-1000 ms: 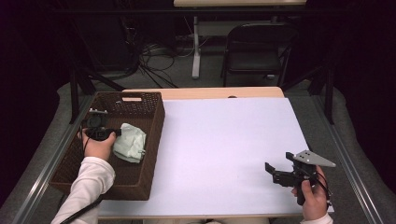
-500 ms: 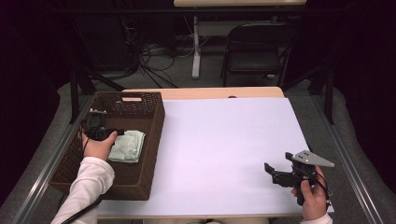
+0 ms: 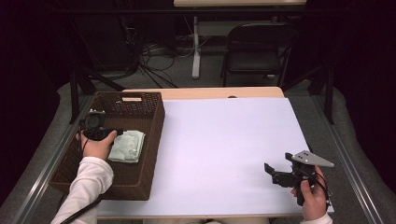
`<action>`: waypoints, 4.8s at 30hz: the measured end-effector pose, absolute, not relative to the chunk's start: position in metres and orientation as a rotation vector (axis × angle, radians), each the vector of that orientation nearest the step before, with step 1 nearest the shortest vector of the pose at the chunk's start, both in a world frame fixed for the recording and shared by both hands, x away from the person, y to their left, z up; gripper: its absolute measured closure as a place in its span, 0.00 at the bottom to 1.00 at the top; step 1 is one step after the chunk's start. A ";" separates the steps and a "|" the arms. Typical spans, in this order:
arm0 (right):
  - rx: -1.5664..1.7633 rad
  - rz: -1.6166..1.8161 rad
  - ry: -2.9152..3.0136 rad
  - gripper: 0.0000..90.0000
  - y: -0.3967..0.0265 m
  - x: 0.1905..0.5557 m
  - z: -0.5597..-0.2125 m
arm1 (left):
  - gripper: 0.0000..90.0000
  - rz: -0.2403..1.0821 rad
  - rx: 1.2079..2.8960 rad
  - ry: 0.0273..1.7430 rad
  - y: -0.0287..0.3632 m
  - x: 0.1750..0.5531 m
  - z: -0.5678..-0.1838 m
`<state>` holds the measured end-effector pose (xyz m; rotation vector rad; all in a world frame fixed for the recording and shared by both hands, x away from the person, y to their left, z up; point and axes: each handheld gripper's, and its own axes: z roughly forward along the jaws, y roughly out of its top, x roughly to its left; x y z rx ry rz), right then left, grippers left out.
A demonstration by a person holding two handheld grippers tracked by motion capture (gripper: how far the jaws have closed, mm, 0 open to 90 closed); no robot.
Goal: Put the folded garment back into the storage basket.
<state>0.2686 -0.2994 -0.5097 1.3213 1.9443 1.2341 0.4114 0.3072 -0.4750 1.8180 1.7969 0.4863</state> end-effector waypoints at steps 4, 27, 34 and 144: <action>1.322 1.231 1.945 0.08 -0.299 0.268 -0.510 | 0.35 0.499 1.815 1.790 0.310 0.410 -0.474; 1.312 1.222 1.957 0.08 -0.297 0.268 -0.510 | 0.35 0.485 1.772 1.747 0.325 0.397 -0.455; 1.316 1.226 1.954 0.08 -0.296 0.268 -0.510 | 0.26 0.507 1.764 1.718 0.323 0.392 -0.443; 1.263 1.234 1.965 0.08 -0.296 0.265 -0.509 | 0.00 0.272 2.018 0.950 0.089 0.319 -0.475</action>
